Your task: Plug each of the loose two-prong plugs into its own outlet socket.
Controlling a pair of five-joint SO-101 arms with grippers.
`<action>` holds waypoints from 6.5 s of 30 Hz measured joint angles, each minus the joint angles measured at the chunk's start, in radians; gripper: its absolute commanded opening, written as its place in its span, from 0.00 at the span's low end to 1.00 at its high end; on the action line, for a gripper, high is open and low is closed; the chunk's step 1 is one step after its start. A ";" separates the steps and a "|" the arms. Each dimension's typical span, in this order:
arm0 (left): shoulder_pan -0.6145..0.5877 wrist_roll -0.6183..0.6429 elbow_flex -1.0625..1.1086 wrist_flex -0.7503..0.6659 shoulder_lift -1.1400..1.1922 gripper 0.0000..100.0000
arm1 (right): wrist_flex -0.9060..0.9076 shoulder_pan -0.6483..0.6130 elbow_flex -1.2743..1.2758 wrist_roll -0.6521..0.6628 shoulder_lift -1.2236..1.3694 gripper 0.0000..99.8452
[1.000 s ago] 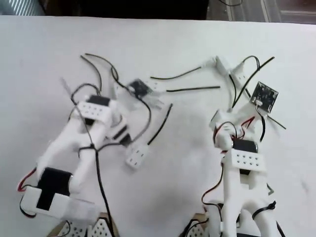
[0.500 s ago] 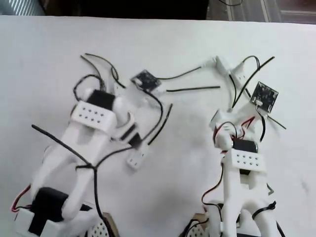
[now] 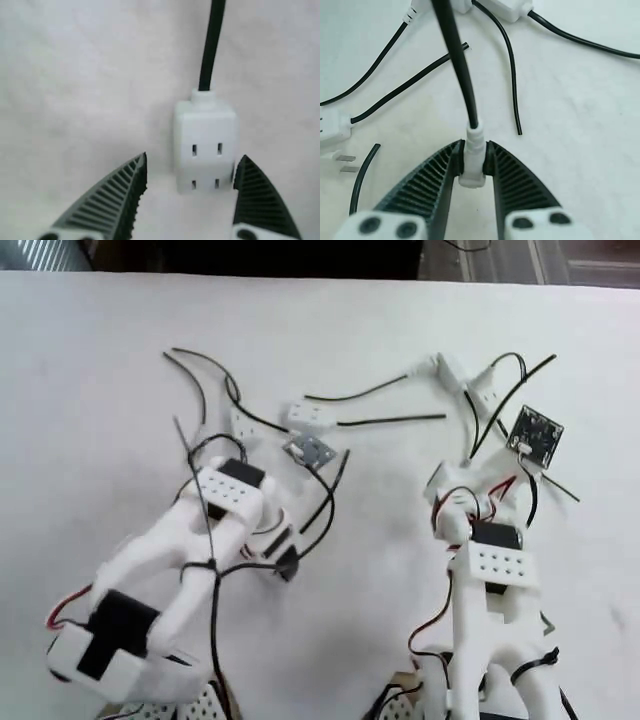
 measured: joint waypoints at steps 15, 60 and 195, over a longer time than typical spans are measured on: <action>0.029 -0.304 -0.273 0.000 0.233 0.14 | 0.000 0.000 0.000 0.000 0.000 0.02; 0.104 -0.279 -0.327 0.086 0.117 0.25 | 0.000 0.000 0.000 0.000 0.000 0.02; -0.239 0.101 0.273 -0.055 -0.951 0.26 | 0.626 -0.643 -0.087 0.410 -0.499 0.02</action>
